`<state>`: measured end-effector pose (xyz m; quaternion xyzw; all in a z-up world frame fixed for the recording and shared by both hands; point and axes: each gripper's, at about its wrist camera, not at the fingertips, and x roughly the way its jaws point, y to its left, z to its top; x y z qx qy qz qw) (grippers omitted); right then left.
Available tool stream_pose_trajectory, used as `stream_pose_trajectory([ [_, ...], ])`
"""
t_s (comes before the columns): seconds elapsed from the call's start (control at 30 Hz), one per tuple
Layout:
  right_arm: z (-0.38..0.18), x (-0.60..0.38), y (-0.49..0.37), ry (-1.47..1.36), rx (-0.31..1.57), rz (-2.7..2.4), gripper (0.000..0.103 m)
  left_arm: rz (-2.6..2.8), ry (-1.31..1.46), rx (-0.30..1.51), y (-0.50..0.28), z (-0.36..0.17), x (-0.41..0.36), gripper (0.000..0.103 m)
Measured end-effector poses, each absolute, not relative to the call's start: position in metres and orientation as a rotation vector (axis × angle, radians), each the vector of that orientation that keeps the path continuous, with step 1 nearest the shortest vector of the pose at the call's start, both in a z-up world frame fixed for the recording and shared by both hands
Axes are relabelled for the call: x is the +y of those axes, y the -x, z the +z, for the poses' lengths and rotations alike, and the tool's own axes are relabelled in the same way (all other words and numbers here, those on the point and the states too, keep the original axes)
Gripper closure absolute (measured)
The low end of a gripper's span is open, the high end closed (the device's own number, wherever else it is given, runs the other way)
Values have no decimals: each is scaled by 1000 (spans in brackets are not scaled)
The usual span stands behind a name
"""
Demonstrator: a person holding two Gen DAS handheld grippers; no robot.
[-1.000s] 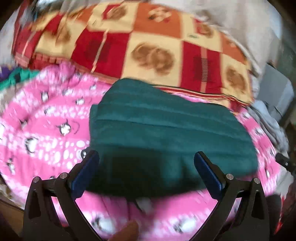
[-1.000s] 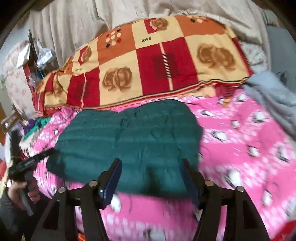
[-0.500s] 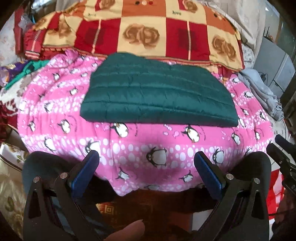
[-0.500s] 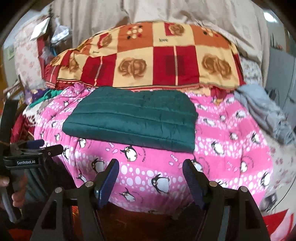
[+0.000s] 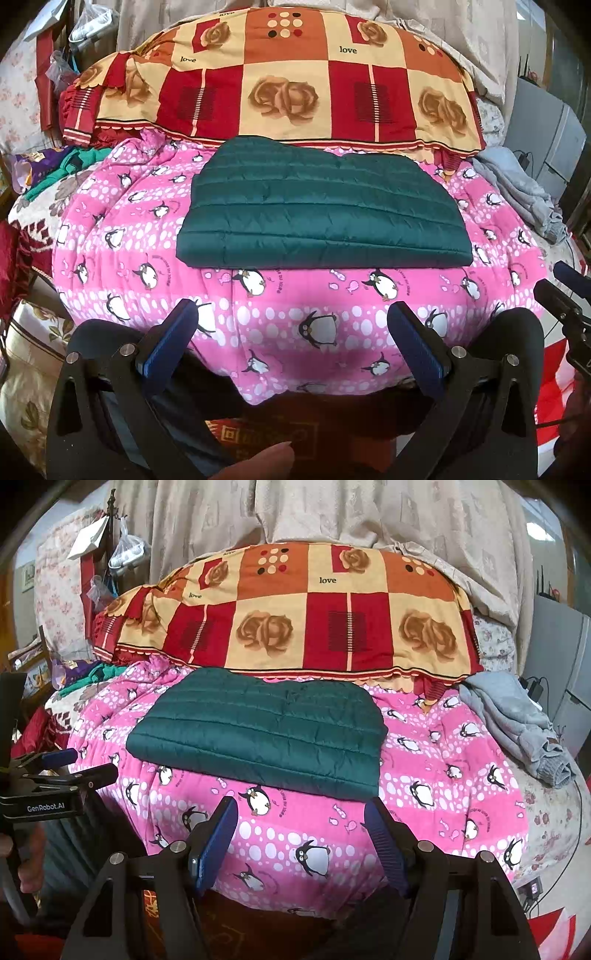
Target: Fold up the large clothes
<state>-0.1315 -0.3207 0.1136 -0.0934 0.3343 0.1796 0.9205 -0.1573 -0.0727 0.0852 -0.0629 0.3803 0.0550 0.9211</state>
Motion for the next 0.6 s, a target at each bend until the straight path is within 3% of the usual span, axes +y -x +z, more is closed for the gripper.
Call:
stream_pose_trajectory([
  [0.6, 116, -314, 131, 203, 684, 390, 35, 119, 138, 774, 157, 86, -71, 0],
])
